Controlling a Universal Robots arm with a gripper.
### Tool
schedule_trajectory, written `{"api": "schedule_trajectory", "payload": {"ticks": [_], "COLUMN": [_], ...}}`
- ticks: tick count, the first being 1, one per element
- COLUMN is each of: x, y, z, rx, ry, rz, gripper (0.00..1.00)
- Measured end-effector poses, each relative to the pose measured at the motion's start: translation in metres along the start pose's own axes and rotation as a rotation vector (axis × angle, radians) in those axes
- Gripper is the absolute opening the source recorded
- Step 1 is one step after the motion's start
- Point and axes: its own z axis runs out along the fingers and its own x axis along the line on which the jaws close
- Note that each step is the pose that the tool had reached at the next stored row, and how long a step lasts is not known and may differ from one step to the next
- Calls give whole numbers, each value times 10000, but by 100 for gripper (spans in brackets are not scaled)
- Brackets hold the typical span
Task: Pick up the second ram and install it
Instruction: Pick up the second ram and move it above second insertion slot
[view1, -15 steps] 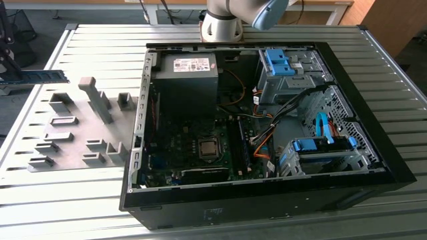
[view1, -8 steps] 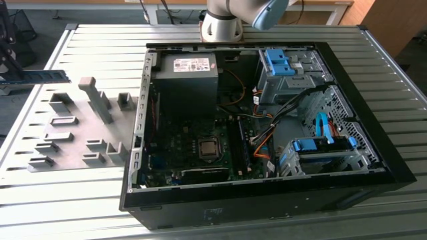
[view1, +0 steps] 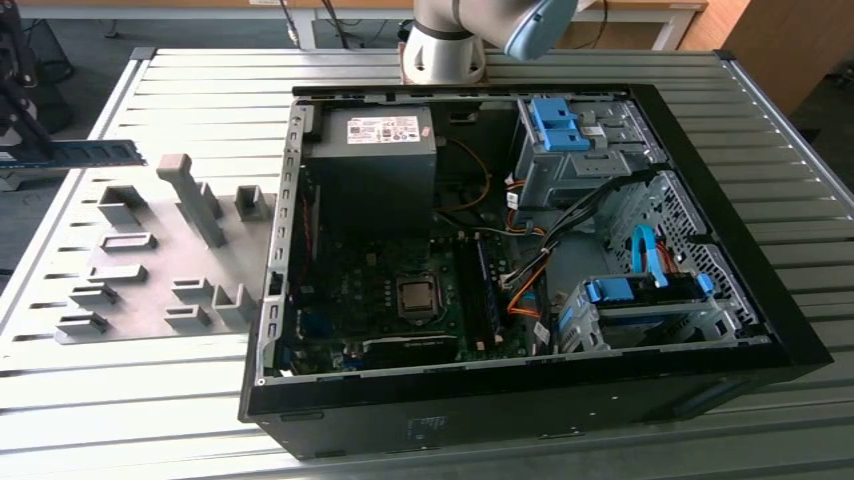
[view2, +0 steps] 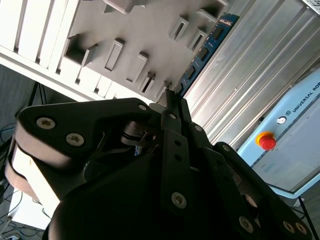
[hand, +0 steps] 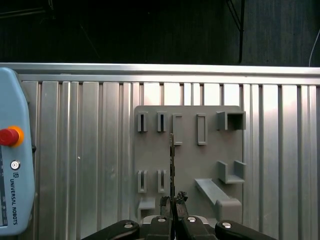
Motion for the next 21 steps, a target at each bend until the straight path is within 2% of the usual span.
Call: {"api": "schedule_trajectory", "payload": {"ticks": [21], "x": [0], "y": [-63], "z": [-1], "rx": [1], "ry": [0], "rz": [0], "gripper": [14]}}
